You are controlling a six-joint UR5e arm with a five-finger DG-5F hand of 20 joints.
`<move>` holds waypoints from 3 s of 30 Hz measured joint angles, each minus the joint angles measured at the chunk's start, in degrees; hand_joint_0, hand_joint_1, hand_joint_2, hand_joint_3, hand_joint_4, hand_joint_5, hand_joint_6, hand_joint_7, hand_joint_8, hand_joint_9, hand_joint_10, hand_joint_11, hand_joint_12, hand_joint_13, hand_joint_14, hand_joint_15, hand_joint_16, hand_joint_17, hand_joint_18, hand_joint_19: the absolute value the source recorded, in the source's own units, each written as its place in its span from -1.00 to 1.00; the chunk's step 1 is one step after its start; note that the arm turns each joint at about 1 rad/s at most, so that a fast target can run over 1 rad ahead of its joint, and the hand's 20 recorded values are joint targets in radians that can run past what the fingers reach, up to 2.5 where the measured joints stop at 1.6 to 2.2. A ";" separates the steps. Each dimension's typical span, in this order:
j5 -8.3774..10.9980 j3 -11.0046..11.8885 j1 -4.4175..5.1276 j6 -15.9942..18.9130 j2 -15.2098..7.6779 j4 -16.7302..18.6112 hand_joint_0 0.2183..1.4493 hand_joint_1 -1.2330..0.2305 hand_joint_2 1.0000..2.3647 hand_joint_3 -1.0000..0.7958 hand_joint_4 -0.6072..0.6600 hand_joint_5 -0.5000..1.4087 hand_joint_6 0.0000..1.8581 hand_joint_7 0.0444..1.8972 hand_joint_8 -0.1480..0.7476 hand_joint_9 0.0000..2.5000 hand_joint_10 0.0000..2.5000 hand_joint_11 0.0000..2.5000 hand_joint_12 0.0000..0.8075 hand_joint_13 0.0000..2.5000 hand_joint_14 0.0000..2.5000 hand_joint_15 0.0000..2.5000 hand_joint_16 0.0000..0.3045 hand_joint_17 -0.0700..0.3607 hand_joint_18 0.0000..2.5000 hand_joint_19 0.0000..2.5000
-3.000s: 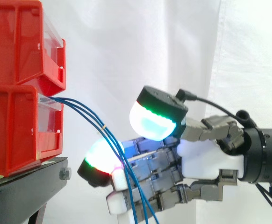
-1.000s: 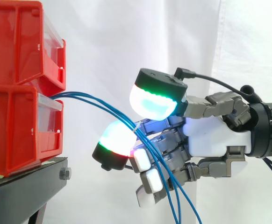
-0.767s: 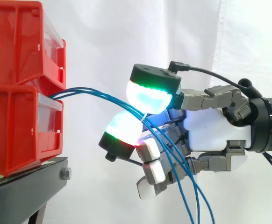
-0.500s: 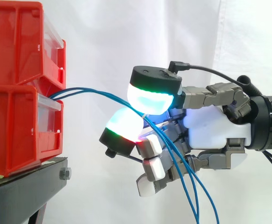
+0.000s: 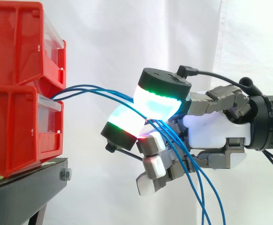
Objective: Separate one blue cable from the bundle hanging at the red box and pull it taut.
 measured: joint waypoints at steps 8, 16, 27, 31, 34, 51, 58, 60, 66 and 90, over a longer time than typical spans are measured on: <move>0.24 0.00 0.01 0.08 0.00 0.02 -0.18 -0.65 -1.00 -0.44 0.17 -0.65 0.02 0.21 0.20 -0.10 -0.98 -0.21 -0.19 -0.06 -0.98 -0.45 -0.83 -0.40 -0.31 -0.68; 0.18 -0.01 -0.11 0.34 -0.01 0.15 -0.51 -0.31 -1.00 -0.44 0.24 -0.64 -0.03 0.15 0.23 -0.07 -0.99 -0.21 -0.13 -0.05 -0.98 -0.44 -0.79 -0.34 -0.31 -0.65; 0.24 -0.02 -0.24 0.38 0.00 0.13 -0.34 -0.28 -0.98 -0.21 0.27 -0.64 -0.05 0.36 0.22 -0.08 -0.98 -0.21 -0.14 -0.06 -0.98 -0.43 -0.80 -0.35 -0.33 -0.62; 0.24 -0.02 -0.23 0.38 -0.01 0.13 -0.28 -0.46 -0.97 -0.14 0.13 -0.65 -0.02 0.34 0.20 -0.10 -0.98 -0.21 -0.13 -0.07 -0.98 -0.42 -0.80 -0.35 -0.33 -0.60; 0.25 -0.02 -0.22 0.38 -0.02 0.15 -0.18 -0.54 -0.98 -0.24 0.09 -0.66 0.00 0.28 0.18 -0.10 -0.98 -0.19 -0.16 -0.08 -0.98 -0.42 -0.79 -0.35 -0.32 -0.61; 0.30 -0.02 -0.09 0.38 -0.02 0.12 -0.37 0.10 -1.00 -0.44 0.06 -0.60 -0.07 0.39 0.04 0.08 -0.98 -0.23 -0.13 -0.08 -0.98 -0.40 -0.77 -0.30 -0.32 -0.52; 0.57 -0.02 -0.25 0.38 -0.01 -0.18 -0.40 -0.19 -0.99 -0.33 0.19 -0.62 -0.07 0.37 0.14 0.02 -0.98 -0.22 -0.11 -0.09 -0.98 -0.41 -0.76 -0.29 -0.33 -0.54; 0.58 -0.02 -0.29 0.38 -0.01 -0.39 -0.41 -0.25 -0.99 -0.34 0.21 -0.63 -0.06 0.36 0.15 0.01 -0.98 -0.22 -0.11 -0.10 -0.98 -0.41 -0.76 -0.29 -0.33 -0.54; 0.59 -0.02 -0.29 0.45 -0.01 -0.52 -0.54 -0.04 -1.00 -0.44 0.20 -0.63 -0.06 0.22 0.17 0.00 -0.98 -0.23 -0.07 -0.10 -0.98 -0.41 -0.73 -0.24 -0.31 -0.55; 1.16 -0.02 -0.28 0.44 -0.01 -0.68 -0.23 -0.48 -0.99 -0.33 0.19 -0.67 -0.02 0.23 0.18 -0.09 -0.98 -0.12 -0.10 -0.13 -0.98 -0.41 -0.75 -0.27 -0.31 -0.55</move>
